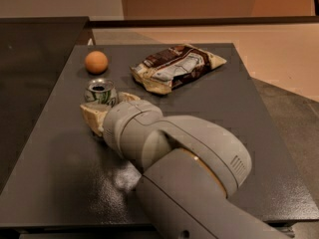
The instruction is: Place 7up can upright
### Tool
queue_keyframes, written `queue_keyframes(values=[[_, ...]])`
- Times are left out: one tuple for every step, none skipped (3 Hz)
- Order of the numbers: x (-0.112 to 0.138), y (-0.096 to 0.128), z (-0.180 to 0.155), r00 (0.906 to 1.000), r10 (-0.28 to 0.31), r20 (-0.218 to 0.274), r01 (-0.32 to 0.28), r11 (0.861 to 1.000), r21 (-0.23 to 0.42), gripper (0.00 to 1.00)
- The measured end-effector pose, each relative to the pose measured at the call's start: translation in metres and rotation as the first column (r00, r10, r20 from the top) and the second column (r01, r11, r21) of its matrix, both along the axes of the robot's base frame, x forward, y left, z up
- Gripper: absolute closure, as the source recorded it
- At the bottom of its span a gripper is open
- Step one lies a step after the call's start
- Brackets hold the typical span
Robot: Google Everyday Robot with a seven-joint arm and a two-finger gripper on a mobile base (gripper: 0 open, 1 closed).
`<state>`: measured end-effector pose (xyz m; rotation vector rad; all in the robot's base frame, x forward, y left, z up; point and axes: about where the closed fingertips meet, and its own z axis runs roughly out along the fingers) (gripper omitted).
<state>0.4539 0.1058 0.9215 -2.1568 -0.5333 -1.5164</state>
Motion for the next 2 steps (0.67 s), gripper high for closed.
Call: queue_keyframes(values=[[-0.005, -0.0035, -0.0031, 0.9998, -0.017, 0.015, 0.017, 1.0, -0.005, 0.6], [-0.0107, -0.0027, -0.0072, 0.9993, -0.029, 0.024, 0.03, 0.999, -0.014, 0.36]])
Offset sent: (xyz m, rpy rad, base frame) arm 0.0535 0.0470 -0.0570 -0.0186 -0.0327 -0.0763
